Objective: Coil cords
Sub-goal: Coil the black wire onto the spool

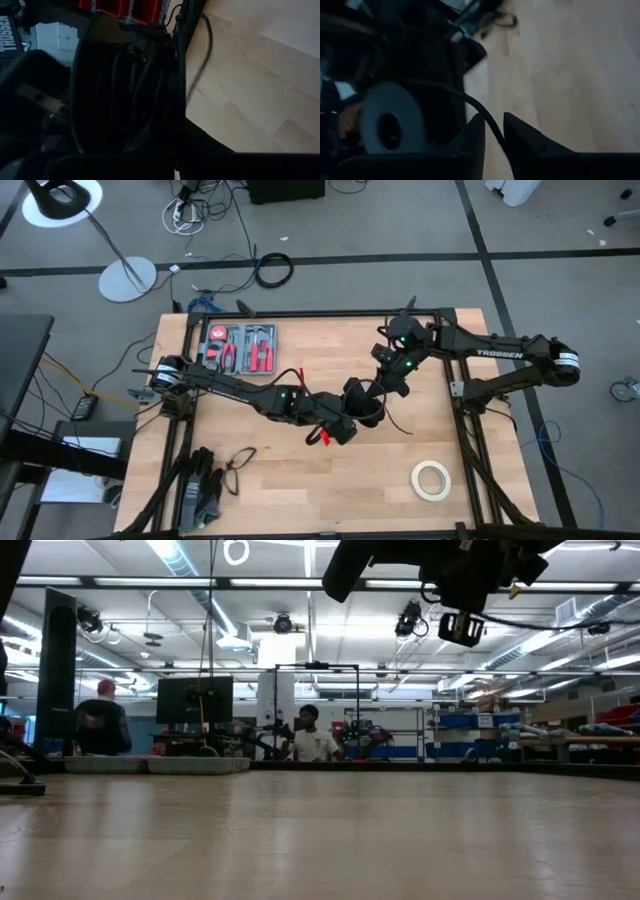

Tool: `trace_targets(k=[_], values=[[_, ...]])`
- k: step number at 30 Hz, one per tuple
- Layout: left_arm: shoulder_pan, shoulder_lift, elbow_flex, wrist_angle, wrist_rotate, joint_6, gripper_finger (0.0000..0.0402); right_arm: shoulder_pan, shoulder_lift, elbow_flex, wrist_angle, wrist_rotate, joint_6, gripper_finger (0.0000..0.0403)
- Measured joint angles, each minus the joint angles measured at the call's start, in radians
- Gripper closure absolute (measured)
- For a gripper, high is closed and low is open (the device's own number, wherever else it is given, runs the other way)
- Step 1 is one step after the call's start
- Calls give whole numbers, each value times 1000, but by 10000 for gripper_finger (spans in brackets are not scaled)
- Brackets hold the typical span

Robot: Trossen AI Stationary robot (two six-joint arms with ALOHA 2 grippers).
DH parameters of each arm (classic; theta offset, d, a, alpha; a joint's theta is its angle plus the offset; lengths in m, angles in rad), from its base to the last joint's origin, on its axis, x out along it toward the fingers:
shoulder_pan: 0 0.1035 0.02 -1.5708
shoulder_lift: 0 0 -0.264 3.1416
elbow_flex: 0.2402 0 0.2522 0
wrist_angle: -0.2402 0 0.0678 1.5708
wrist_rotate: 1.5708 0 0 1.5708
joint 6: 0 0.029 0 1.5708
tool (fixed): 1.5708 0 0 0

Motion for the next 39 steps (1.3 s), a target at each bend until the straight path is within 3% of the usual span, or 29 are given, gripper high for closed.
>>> trace_targets(k=[6, 16, 27, 39], values=[[-2, 0, 0, 10, -12, -1, 402, 25, -7, 0, -23, 21, -20, 336], [-11, 0, 0, 39, -68, -5, 402, 120, -42, 0, -66, 280, -153, 344], [-15, 0, 0, 46, -80, -22, 402, 187, -147, -111, -27, 452, -159, 351], [-16, 0, 0, 67, -80, -26, 402, 223, -256, -368, 387, 479, -114, 350]])
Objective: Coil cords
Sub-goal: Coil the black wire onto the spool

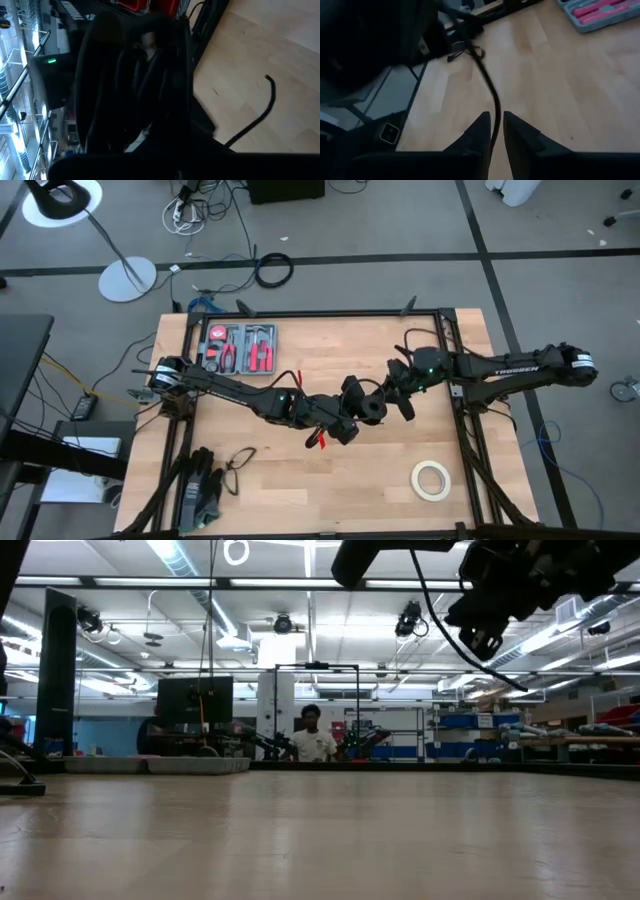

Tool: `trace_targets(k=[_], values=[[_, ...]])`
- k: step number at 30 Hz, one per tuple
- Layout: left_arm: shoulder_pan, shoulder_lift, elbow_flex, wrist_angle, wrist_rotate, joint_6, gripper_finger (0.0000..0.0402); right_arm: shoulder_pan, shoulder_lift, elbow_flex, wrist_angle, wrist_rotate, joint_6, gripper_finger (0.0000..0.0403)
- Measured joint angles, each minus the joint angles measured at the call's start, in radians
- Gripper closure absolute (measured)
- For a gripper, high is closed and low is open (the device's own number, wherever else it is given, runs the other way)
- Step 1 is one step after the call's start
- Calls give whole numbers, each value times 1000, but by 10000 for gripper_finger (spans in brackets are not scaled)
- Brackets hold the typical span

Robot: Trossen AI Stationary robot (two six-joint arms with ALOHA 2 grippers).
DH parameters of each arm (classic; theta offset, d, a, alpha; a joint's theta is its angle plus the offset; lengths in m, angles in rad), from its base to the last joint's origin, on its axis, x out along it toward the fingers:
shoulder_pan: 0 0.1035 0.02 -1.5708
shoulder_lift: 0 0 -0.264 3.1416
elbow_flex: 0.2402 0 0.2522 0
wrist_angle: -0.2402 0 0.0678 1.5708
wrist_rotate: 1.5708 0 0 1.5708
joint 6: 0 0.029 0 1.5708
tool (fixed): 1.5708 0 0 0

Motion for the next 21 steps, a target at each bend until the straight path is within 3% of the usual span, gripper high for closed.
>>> trace_targets(k=[9, 14, 21], values=[[0, 0, 0, -1, 0, -6, 402, 63, 11, -120, 222, 90, 10, 325], [0, 1, 0, 8, 0, -7, 402, 94, 12, -120, 226, 174, 5, 318], [-2, 1, 0, 26, 0, -7, 402, 128, 54, -120, 252, 210, -11, 317]])
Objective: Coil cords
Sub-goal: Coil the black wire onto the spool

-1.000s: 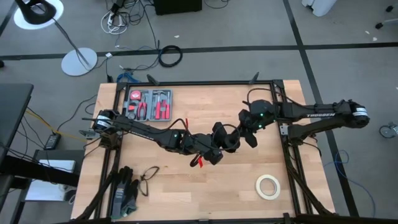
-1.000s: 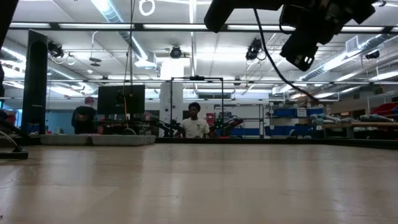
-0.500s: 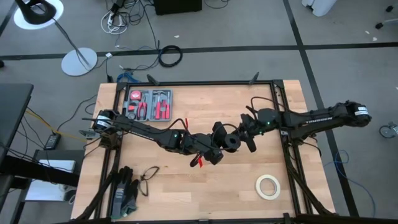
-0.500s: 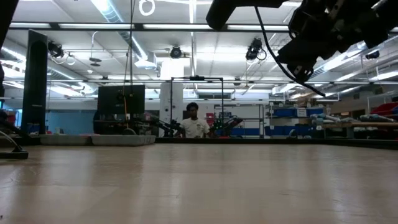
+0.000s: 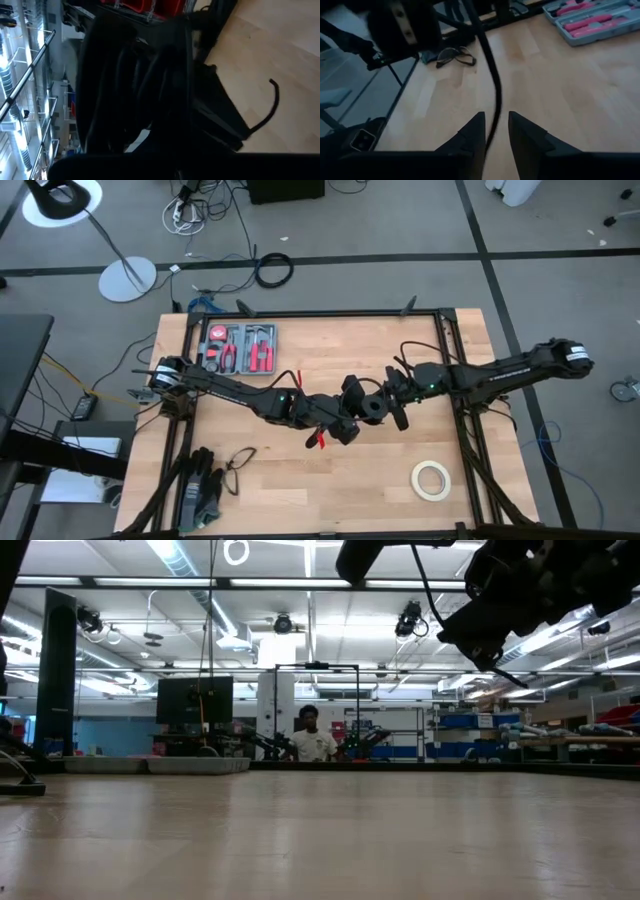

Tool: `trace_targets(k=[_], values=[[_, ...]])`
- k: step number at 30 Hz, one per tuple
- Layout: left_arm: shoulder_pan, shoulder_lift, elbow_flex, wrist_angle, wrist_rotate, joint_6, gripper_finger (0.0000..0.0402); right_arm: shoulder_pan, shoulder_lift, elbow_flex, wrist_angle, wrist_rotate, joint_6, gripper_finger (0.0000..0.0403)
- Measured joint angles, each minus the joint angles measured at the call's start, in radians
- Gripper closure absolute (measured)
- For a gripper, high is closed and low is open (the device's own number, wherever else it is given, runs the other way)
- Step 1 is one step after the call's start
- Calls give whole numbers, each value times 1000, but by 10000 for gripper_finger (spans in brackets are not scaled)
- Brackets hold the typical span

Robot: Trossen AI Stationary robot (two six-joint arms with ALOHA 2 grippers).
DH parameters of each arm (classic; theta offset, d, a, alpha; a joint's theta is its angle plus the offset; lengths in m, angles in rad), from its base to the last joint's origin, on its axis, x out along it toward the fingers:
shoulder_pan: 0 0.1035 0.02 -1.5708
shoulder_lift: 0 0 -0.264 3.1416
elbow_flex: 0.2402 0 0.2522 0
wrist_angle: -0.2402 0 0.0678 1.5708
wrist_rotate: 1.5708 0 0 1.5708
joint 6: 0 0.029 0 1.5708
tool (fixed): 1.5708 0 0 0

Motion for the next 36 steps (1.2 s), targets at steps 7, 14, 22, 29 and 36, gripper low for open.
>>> trace_targets(k=[7, 14, 22, 29, 36], values=[[-1, 0, 0, 5, -6, 0, 402, 7, 64, 0, 73, 12, -6, 320], [-1, 0, 0, 5, -11, -18, 402, 10, 107, 0, 83, 23, -20, 392], [-1, 0, 0, -3, -13, -41, 402, 54, 108, 0, 24, 41, -8, 399], [-1, 2, 0, -68, -11, -88, 402, 137, 48, 2, -139, 127, 22, 401], [-1, -6, 0, -144, -8, -172, 402, 240, -69, 0, -265, 233, 36, 401]])
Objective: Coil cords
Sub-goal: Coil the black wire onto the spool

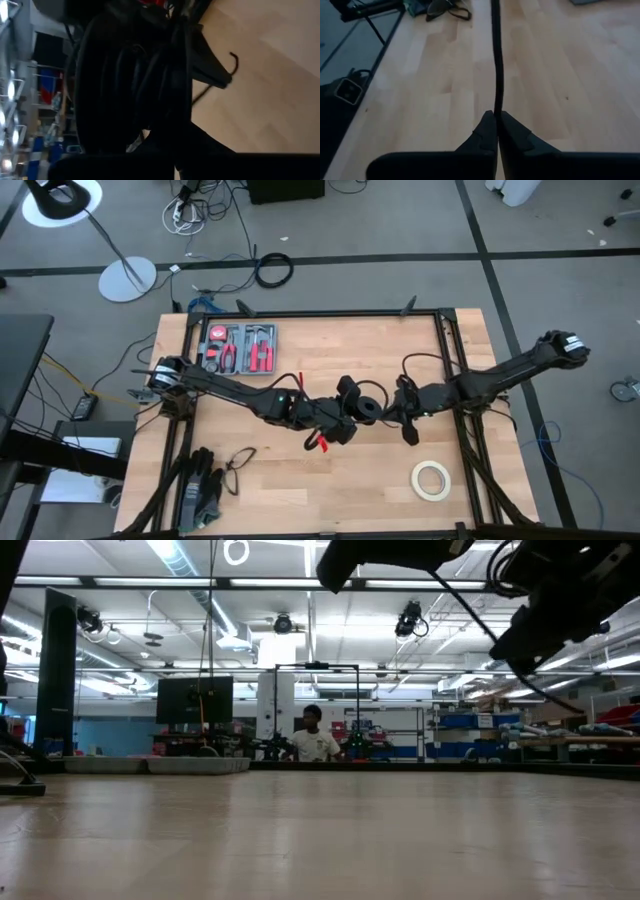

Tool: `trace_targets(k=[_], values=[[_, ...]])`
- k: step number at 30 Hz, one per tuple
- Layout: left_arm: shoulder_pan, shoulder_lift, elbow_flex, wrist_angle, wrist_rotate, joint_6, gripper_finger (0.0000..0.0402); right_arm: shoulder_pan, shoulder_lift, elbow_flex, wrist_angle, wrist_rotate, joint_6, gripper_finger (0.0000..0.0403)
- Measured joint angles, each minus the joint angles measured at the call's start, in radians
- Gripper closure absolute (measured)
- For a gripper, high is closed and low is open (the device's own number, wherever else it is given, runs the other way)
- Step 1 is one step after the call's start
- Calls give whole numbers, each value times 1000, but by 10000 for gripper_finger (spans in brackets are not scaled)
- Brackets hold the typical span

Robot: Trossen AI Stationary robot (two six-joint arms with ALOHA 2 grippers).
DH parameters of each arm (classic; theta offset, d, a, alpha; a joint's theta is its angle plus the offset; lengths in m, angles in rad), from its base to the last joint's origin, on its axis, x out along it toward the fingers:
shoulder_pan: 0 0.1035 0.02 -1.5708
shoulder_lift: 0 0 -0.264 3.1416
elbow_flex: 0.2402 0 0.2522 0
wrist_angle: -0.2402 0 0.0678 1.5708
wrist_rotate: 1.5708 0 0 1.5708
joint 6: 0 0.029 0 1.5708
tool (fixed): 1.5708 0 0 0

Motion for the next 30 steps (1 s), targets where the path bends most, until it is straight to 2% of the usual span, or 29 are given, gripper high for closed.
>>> trace_targets(k=[9, 20, 23, 30], values=[[30, -11, 2, -101, 149, -176, 402, 115, -82, 10, -54, 74, 8, 402], [106, -11, 1, -216, 378, -376, 402, 160, -81, 72, -121, 22, 62, 403], [106, -12, 1, -189, 385, -366, 402, 159, -80, 75, -209, 55, 118, 403], [111, -11, 0, -158, 378, -366, 402, 186, -73, 75, -198, 18, 157, 403]])
